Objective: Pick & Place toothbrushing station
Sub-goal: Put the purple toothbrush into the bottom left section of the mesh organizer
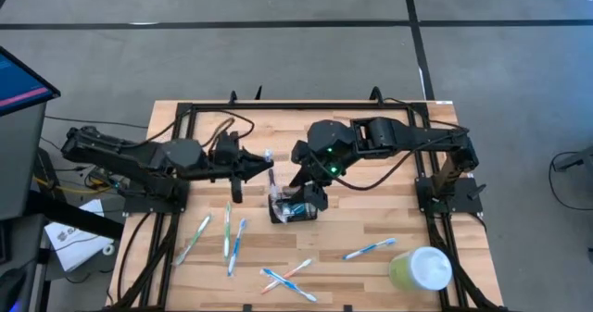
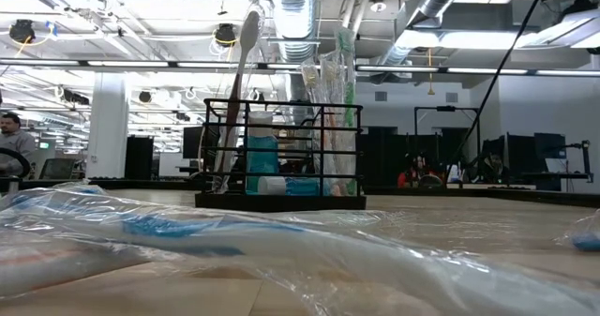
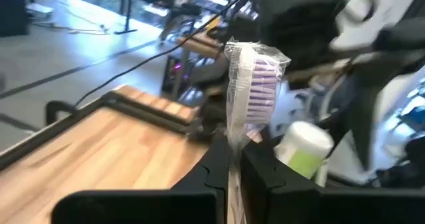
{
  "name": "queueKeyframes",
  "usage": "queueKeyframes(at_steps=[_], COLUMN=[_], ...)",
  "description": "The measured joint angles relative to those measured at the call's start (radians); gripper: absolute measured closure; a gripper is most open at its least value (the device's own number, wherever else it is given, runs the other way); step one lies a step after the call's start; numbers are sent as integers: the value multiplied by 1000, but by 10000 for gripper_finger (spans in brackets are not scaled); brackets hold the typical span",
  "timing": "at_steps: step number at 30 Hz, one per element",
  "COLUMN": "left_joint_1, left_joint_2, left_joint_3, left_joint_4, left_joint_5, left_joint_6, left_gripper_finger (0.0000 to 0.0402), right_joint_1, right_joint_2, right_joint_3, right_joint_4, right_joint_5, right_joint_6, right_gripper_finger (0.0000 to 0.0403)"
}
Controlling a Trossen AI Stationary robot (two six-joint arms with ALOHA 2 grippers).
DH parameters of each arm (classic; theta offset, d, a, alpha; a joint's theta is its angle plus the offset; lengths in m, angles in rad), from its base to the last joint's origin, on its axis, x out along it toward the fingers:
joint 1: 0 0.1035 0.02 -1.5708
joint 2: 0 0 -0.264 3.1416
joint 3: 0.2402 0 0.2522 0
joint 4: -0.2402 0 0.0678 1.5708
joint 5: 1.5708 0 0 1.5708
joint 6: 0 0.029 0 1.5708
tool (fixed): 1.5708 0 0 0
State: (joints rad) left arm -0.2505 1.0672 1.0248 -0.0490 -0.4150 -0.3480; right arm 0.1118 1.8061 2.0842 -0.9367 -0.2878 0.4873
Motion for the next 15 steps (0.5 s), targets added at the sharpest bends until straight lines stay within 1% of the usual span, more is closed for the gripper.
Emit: queueKeyframes(at_steps=[3,6,11,13,15], left_joint_1=[-30,-83,-189,-224,-249], left_joint_2=[27,56,110,135,159], left_joint_3=[-28,-55,-89,-100,-104], left_joint_4=[-1,-16,-17,-20,-8], left_joint_5=[-61,-215,-452,-515,-556], left_joint_6=[-10,-39,-85,-106,-129], left_gripper_finger=[397,399,399,399,400], right_joint_1=[11,24,47,53,59], right_joint_2=[-6,-10,-10,-10,-10], right_joint_3=[0,1,1,1,1], right_joint_4=[-1,4,3,2,2], right_joint_5=[-4,-12,-13,-13,-11], right_joint_6=[-8,-25,-34,-37,-42], right_gripper_finger=[112,101,98,98,98])
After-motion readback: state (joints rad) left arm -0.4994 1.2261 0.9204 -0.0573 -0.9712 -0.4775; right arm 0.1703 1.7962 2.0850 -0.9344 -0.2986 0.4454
